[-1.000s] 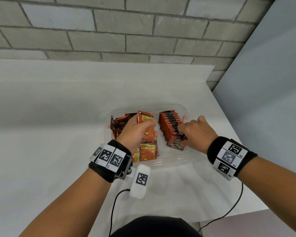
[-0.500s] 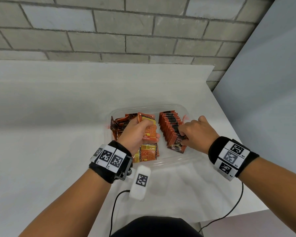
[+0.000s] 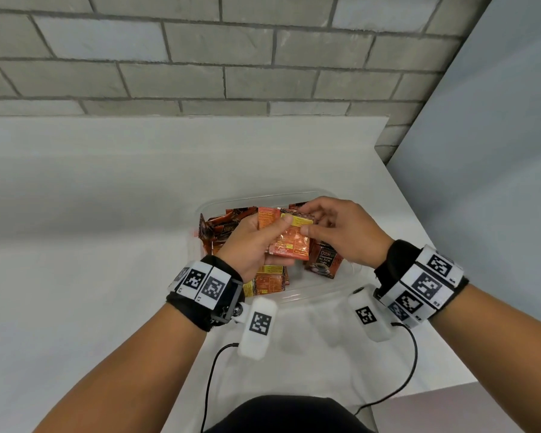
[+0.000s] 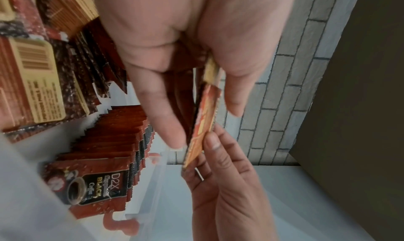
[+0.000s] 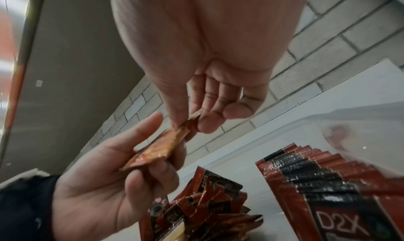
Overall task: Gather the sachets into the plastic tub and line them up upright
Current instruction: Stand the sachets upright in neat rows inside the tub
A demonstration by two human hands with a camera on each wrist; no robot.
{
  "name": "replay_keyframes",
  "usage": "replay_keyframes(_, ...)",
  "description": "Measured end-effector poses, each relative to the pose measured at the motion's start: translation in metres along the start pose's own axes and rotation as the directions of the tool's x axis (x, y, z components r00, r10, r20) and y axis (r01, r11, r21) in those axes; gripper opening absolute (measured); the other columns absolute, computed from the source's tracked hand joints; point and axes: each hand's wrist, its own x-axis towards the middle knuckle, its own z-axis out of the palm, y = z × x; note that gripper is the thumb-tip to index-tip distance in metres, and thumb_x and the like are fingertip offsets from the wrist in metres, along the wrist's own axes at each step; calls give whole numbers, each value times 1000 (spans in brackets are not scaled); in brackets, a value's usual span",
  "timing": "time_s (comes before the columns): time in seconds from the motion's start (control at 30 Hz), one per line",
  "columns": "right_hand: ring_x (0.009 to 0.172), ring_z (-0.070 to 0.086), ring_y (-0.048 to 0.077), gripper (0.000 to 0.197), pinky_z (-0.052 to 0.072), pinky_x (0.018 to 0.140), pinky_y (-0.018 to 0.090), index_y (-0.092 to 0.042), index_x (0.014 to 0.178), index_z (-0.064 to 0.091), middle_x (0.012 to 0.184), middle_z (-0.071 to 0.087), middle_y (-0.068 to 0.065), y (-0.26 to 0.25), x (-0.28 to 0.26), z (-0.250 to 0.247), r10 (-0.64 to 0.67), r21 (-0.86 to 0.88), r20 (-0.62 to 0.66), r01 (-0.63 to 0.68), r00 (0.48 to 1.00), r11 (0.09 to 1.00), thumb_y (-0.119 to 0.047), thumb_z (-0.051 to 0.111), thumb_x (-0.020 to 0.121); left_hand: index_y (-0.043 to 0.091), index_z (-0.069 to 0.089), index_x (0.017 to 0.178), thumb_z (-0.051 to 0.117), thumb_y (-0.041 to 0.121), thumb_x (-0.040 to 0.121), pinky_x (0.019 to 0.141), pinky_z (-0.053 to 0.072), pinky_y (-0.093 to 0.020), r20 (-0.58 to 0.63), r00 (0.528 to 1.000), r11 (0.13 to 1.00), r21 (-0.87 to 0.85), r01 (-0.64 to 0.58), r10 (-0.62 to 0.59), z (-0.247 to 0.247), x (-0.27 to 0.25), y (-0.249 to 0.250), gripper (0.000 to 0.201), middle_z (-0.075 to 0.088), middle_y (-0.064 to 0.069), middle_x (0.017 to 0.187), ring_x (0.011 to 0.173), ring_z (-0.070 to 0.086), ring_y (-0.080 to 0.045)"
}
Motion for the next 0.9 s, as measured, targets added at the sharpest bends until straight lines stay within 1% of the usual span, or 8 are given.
replay_keyframes(0.13,68,53,12,17,46,63,23,-24,82,57,83,62,-2,-3,2,-8,-42,13,-163,44,986,999,-16,72,83,9,62,107,46,36,97,65,60,-38,-23,998,977,-207,54,-60,-7,-2,1,32,71,-11,89,79,69,-24)
replay_keyframes(0.23,64,50,3,16,39,61,12,-18,78,56,76,57,-9,-8,-3,-12,-173,-43,-296,168,939,985,-13,71,84,6,59,118,37,33,101,70,59,-42,-36,998,951,-305,43,-56,-11,-2,2,39,69,-18,95,81,70,-30)
replay_keyframes(0.33,72,50,1,15,37,67,11,-17,78,62,82,53,-5,-10,-8,-3,-345,-216,-173,306,923,927,-9,73,80,7,60,117,43,37,97,73,60,-40,-1,1000,946,-324,24,-26,-7,-3,6,39,68,-21,103,86,69,-32)
replay_keyframes(0.47,91,52,17,17,44,81,28,-17,90,71,93,53,-1,-10,-10,0,-290,-264,38,289,956,920,-14,78,75,4,61,111,61,8,87,71,58,-34,-10,997,983,-170,-72,72,-4,-3,4,24,70,-13,102,94,68,-28)
replay_keyframes(0.53,94,51,11,25,41,83,23,-22,98,71,96,53,-4,-13,-9,-5,-246,-245,76,257,966,935,-20,80,74,11,65,100,59,1,89,73,57,-33,-28,994,988,-105,-113,110,-6,-3,3,16,73,-5,94,89,69,-21)
replay_keyframes(0.63,85,49,-8,30,36,75,8,-22,109,66,95,50,-14,-14,-8,-9,-261,-220,-36,247,965,944,-20,74,80,14,65,98,59,0,89,68,58,-32,-20,992,988,-99,-122,121,-7,-4,4,18,74,-3,92,85,71,-18)
replay_keyframes(0.8,85,52,7,44,35,71,7,-26,133,51,111,53,-8,-17,-3,-7,-233,-277,-61,208,970,938,-24,63,90,14,66,102,59,1,89,65,57,-30,42,991,992,-5,-124,124,-2,-3,4,20,73,-2,91,83,71,-17)
replay_keyframes(0.9,80,55,7,46,38,68,3,-26,134,50,103,57,-10,-20,-2,-8,-184,-304,-2,174,983,937,-21,63,90,14,66,100,60,2,88,70,57,-34,58,991,990,59,-125,121,1,-2,3,18,73,-2,90,84,70,-19)
